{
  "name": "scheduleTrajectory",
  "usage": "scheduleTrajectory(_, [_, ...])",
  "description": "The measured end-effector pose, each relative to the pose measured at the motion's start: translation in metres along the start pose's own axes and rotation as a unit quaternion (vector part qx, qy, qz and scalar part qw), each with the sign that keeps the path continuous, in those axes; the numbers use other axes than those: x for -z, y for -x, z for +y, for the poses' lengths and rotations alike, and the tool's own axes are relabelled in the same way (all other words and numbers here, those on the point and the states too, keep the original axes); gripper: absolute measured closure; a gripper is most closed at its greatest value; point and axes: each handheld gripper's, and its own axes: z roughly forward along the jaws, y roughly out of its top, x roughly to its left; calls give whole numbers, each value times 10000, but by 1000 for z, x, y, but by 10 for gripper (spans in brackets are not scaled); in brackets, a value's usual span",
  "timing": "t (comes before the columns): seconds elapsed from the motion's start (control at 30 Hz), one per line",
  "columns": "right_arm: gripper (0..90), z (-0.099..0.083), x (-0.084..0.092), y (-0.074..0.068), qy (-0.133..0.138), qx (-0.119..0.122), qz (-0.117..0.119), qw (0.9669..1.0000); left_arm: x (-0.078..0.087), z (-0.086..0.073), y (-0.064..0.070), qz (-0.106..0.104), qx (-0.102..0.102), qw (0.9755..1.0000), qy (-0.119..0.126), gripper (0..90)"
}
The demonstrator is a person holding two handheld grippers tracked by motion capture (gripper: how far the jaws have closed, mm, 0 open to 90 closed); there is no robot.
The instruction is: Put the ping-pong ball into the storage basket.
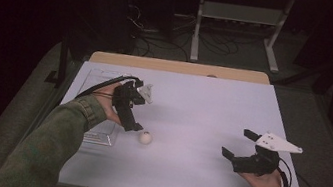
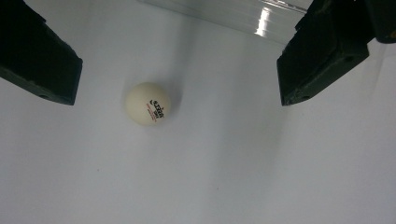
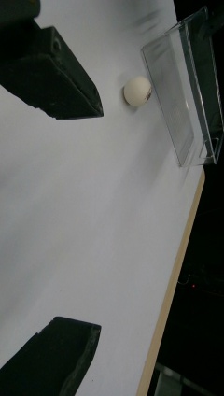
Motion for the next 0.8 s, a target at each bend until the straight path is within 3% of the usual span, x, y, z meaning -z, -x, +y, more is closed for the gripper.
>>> scheduleTrajectory(0.8, [0, -1, -1, 0, -60, -6, 47, 10000, -32, 12, 11, -350, -352, 9971, -573, 21])
